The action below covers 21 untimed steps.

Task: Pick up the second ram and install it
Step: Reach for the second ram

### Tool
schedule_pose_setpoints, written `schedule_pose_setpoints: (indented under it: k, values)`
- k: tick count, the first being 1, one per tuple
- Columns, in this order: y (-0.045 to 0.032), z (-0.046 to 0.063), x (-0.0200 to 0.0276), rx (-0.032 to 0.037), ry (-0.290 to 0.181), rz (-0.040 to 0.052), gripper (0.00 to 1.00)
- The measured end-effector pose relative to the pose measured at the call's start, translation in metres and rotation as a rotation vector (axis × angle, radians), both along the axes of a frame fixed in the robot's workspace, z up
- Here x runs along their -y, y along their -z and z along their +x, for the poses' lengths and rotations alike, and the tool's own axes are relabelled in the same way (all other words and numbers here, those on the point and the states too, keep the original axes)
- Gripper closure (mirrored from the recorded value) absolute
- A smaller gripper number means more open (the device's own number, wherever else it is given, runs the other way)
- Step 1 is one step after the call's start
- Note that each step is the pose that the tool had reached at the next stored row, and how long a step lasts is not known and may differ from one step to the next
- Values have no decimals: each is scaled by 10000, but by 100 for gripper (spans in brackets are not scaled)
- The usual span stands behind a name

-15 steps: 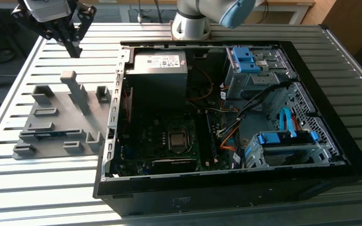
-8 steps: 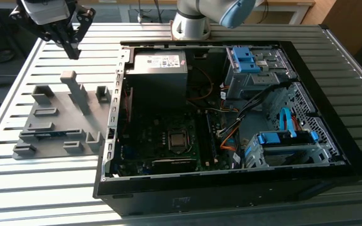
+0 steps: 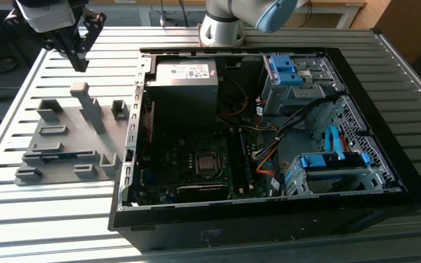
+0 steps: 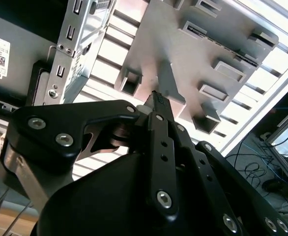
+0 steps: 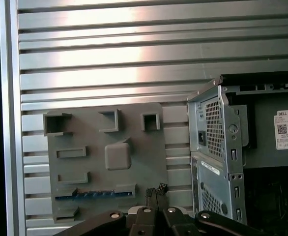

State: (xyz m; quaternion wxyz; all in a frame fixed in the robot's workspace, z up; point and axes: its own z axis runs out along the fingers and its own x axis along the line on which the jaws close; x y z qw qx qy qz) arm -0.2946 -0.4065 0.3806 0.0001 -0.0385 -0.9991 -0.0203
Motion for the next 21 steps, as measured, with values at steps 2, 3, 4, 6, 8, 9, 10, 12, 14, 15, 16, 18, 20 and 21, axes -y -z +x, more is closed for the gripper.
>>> schedule_pose_setpoints:
  k: [2, 3, 4, 6, 8, 9, 10, 12, 14, 15, 16, 18, 20, 21]
  values:
    - [2, -36, 7, 0, -1, 1, 89]
    - [3, -54, 10, -1, 0, 0, 89]
    - [3, -70, 13, -1, 0, 0, 89]
    - [5, -104, 19, 0, 0, 0, 89]
    - [5, -137, 24, -1, 0, 0, 89]
    - [5, -153, 27, -1, 0, 0, 89]
    - [6, -169, 29, -1, 0, 0, 89]
    - [6, -200, 32, 0, 0, 1, 89]
    - [7, -228, 36, 0, 0, 0, 89]
    - [7, -243, 39, -1, 0, 0, 89]
    - [8, -262, 44, 0, 0, 0, 89]
    - [9, -306, 59, -1, -1, 0, 89]
    - [10, -343, 74, -1, 0, 0, 89]
    - [11, -359, 81, 0, 0, 0, 89]
